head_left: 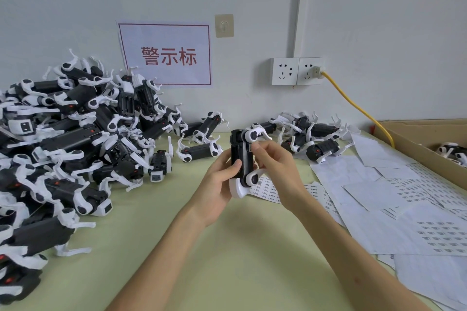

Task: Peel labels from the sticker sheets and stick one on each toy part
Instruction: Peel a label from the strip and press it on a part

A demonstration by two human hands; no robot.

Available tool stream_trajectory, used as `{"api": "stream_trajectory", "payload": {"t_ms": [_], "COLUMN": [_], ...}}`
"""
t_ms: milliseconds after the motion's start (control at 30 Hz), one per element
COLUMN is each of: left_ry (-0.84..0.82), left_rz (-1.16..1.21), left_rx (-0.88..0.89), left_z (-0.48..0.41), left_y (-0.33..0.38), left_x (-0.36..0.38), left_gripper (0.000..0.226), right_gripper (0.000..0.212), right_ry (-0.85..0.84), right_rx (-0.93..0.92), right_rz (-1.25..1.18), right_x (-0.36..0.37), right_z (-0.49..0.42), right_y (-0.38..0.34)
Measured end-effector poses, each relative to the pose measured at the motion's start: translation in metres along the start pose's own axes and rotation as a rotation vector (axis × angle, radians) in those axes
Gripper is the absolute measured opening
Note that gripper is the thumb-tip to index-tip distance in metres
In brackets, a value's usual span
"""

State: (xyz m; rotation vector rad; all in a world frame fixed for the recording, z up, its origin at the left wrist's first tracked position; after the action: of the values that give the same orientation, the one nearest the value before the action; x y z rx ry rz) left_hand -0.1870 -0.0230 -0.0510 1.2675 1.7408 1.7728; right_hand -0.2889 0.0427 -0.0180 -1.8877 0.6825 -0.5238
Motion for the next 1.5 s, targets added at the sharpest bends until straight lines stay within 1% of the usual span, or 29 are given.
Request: {"api": "stream_trajectory", "payload": {"t_ms": [100,200,333,433,567,633,733,867,1033,1200,1267,1400,1500], "left_ry": [-0.049,-0.018,0.047,0.084,0.058,0.056,0.099,0.202,0.213,0.210,0.206,0.185,0.206], "left_rz": [0.035,0.026,-0.092,-0.119,-0.150,-0.150,-0.191,-0.260,-0.334,-0.336,-0.333,-0.349,-0.364], "left_rx": [-0.029,-0.050,-0.025,-0.029,-0.035,-0.036,-0.030,-0.039,-0.109,-0.084,-0.084,-0.089,-0.080], "left_z": [0.002,0.002,-0.001,-0.001,0.001,0.002,0.002,0.003,0.004,0.005,0.007,0.008,0.008], "left_y": [0.000,-0.002,-0.007,-0.007,-0.006,-0.006,-0.005,-0.006,-0.010,-0.008,-0.007,-0.007,-0.006], "left_x": [0.005,0.002,-0.001,-0.005,-0.003,-0.003,-0.006,-0.011,-0.013,-0.014,-0.013,-0.012,-0.013], "left_gripper": [0.039,0.033,0.041,0.046,0.039,0.039,0.047,0.072,0.067,0.072,0.075,0.057,0.067], "right_gripper": [0.033,0.035,0.033,0.032,0.033,0.033,0.034,0.034,0.029,0.034,0.030,0.027,0.026], "right_ry": [-0.031,-0.055,-0.099,-0.129,-0.124,-0.124,-0.135,-0.160,-0.190,-0.220,-0.227,-0.229,-0.236], "right_rx": [0.051,0.092,0.086,0.083,0.072,0.062,0.066,0.076,0.076,0.095,0.100,0.089,0.080], "right_rz": [-0.053,-0.088,-0.078,-0.046,-0.027,-0.002,0.015,0.064,0.063,0.026,0.031,0.033,0.028], "right_x": [0.005,0.009,0.016,0.019,0.019,0.020,0.020,0.022,0.026,0.028,0.029,0.029,0.030], "right_z": [0.002,0.004,0.006,0.009,0.011,0.011,0.011,0.012,0.013,0.014,0.014,0.015,0.016], "right_y": [0.004,0.007,0.006,0.005,0.003,0.002,0.003,0.006,0.006,0.010,0.011,0.008,0.005]}}
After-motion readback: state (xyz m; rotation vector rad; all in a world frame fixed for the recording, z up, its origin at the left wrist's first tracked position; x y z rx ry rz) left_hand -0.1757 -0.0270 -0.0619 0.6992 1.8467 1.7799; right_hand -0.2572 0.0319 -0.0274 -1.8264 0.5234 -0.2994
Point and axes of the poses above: each hand's wrist, its own z-axis away from the middle knuckle, its own x-axis out of the palm, y = z × x, the point moved 10 cm from there along -z, towards the middle knuckle, and after that the axes turned 6 degrees about y, right-handed, at the moved point
